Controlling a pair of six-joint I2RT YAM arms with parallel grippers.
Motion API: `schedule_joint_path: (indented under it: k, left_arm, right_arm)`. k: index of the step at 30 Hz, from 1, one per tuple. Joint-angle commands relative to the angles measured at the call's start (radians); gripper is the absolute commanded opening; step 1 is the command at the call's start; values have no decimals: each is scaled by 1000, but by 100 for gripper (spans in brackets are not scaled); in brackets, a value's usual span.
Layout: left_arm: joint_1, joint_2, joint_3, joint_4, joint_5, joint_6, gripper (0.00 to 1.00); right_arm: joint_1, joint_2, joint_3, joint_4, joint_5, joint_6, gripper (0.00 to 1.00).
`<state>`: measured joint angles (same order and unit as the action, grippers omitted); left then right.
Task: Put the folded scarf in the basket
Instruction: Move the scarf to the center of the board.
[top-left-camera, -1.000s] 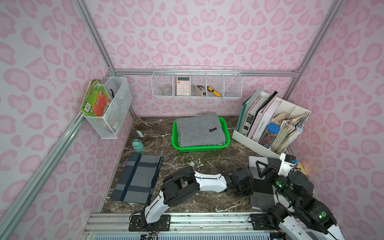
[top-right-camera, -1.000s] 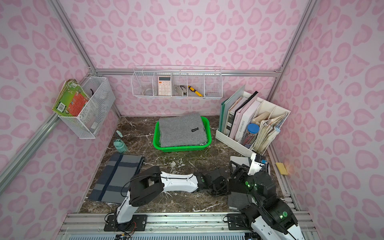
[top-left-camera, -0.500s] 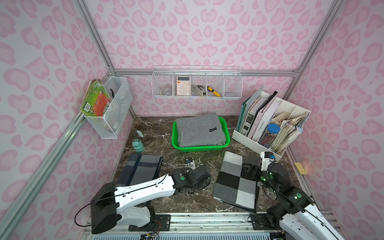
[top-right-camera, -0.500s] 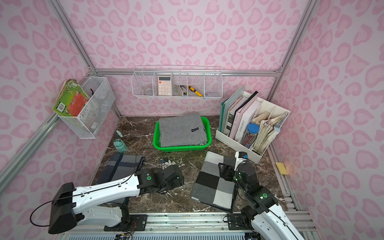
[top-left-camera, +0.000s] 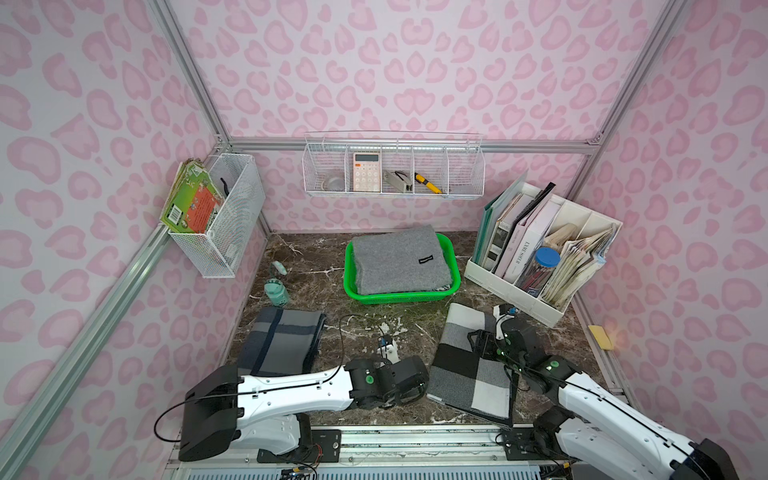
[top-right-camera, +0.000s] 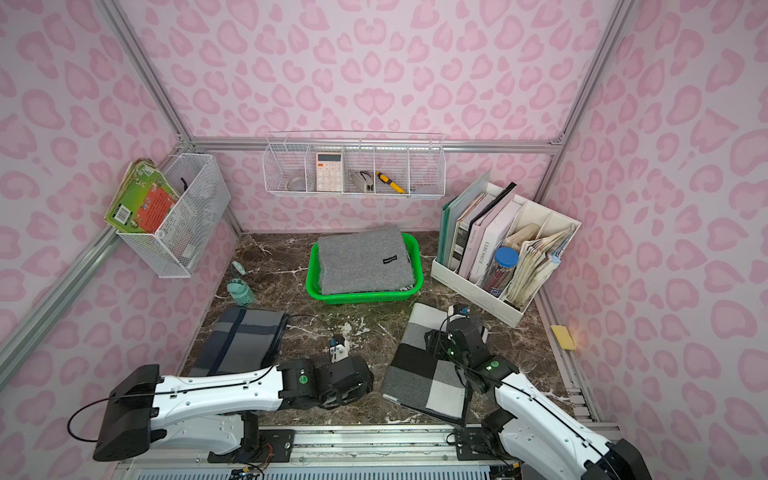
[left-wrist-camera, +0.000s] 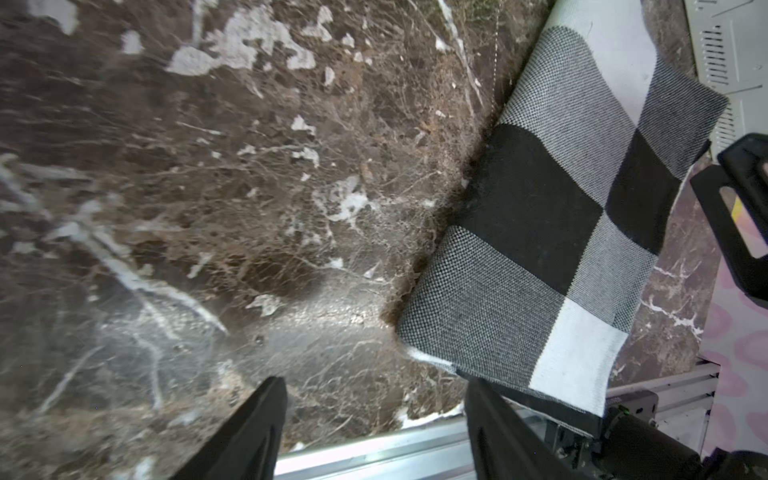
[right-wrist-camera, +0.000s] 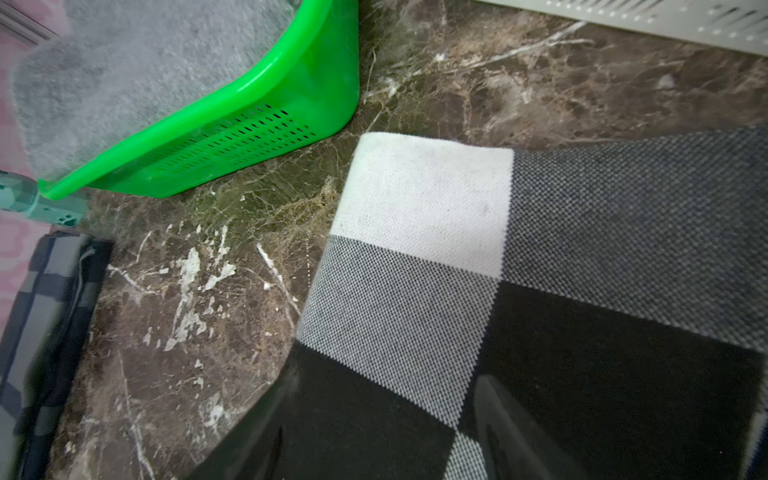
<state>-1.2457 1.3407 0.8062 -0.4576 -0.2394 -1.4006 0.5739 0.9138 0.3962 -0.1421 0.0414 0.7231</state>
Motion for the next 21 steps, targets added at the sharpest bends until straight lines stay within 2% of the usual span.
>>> schedule_joint_path:
  k: [1,7,12,14,16,18,21]
  left_arm:
    - [-10,82,22,127,58,-13,72]
    - [-18,202,42,201,106,-61,70]
    - [-22,269,36,258,138,-92,61]
    - [-21,289,38,260,137,-104,53]
    - [-20,303,43,234,123,-126,36]
    - [-18,314,46,199,96,-144,33]
    - [2,309,29,180,71,-163,18]
  right_arm:
    - [-2,72,10,60,25,-29,66]
    - [-2,192,15,99,21,-25,61]
    - [-5,267,24,96,21,-22,58]
    - [-4,284,21,100,21,-20,57]
    - [-5,292,15,104,22,-17,57]
    - [-5,292,10,104,28,-15,57]
    - [-9,284,-4,103,35,-15,57]
